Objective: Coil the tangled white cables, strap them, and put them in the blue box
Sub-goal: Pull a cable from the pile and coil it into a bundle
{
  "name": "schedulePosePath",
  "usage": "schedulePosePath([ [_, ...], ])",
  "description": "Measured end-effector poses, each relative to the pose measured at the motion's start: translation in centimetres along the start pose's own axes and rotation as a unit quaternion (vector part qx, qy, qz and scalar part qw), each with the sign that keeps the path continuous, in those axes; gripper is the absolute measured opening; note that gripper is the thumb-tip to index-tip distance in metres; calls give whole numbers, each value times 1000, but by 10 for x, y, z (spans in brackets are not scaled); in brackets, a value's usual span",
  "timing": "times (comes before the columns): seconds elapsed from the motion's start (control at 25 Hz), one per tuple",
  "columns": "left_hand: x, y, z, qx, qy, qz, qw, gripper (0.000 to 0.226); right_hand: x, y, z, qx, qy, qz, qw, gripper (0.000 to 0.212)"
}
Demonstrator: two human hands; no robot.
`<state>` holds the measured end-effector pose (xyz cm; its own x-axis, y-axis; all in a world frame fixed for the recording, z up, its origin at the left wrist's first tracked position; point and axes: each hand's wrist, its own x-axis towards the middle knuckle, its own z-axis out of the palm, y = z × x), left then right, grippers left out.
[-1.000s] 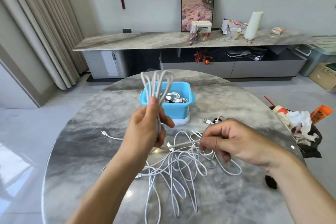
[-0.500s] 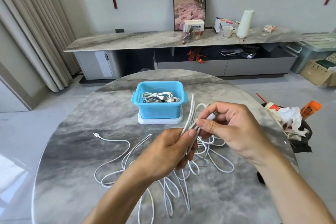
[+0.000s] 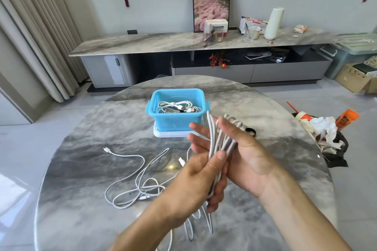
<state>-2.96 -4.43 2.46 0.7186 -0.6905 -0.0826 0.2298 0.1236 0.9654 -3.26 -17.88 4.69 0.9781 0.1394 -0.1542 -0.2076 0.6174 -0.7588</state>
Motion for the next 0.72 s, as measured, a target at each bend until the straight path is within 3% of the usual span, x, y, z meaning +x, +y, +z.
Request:
schedulePosePath([
  [0.08,-3,-4,8,-48,-61,-52,996,35,-5,-4,-2,11,-25,0,1000,36],
  [0.28,-2,-7,12,-232,-142,-135,953,35,-8,-13,1,-17,54,-11,998,50],
  [0.4,-1,-2,7,-278,-184,-162,929,50,-9,-16,-5,0,4,-24,1000,51],
  [0.48,-2,1,8,-288,-200,-169,921,46,-11,-16,-7,7,-34,-29,999,54],
  [0.6,-7,0,14,-300,-179,-148,925,36,-12,-18,-3,24,-65,-30,997,57],
  [0.72,-8,2,23,-291,-96,-131,943,33,-6,-15,-4,7,-2,-20,1000,56],
])
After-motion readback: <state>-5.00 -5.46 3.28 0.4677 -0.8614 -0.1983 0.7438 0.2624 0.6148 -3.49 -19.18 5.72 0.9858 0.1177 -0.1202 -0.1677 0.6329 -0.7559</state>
